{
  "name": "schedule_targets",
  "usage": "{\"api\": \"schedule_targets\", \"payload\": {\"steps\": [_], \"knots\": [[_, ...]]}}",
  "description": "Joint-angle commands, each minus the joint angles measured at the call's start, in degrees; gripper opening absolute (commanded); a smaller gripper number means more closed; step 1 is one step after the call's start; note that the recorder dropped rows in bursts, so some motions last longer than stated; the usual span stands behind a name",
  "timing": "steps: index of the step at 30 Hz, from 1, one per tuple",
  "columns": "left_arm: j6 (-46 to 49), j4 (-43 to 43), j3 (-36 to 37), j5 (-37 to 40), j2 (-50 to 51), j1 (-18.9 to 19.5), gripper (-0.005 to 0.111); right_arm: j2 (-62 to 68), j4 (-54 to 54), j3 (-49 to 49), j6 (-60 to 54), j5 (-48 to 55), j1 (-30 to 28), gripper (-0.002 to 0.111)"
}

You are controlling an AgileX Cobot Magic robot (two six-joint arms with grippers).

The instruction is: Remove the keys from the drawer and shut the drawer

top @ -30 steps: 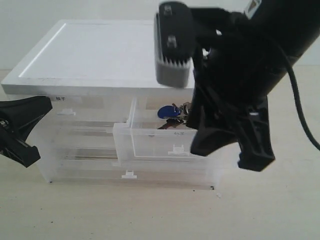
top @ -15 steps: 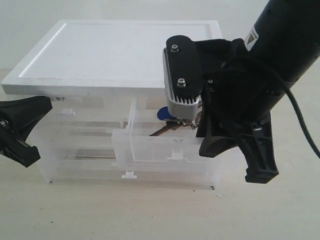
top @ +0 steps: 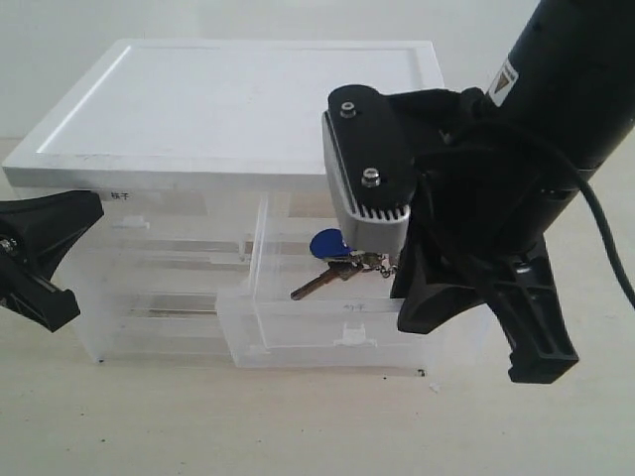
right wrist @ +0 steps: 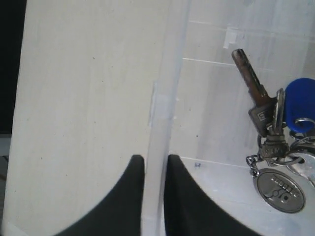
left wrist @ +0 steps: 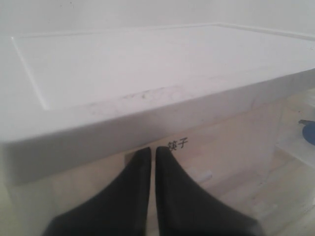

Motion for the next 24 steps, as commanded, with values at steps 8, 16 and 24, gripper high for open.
{"api": "schedule_targets", "payload": {"steps": [8,16,24], "knots": [[0.0,-0.9,-0.7,-0.9,0.0,0.0,0.005,-4.5,3.6,0.2,3.4,-1.6,0.1,0.046],[-0.4,0.0,-0.7,-0.9,0.0,0.0,0.005,-7.6,-1.6,0.2,26.4,-17.0,0.1,0.046],[-1.3,0.4,-0.7,-0.9,0.0,0.0,0.005,2.7,-2.4,0.2,28.8,-16.0,0.1,0.046]]}}
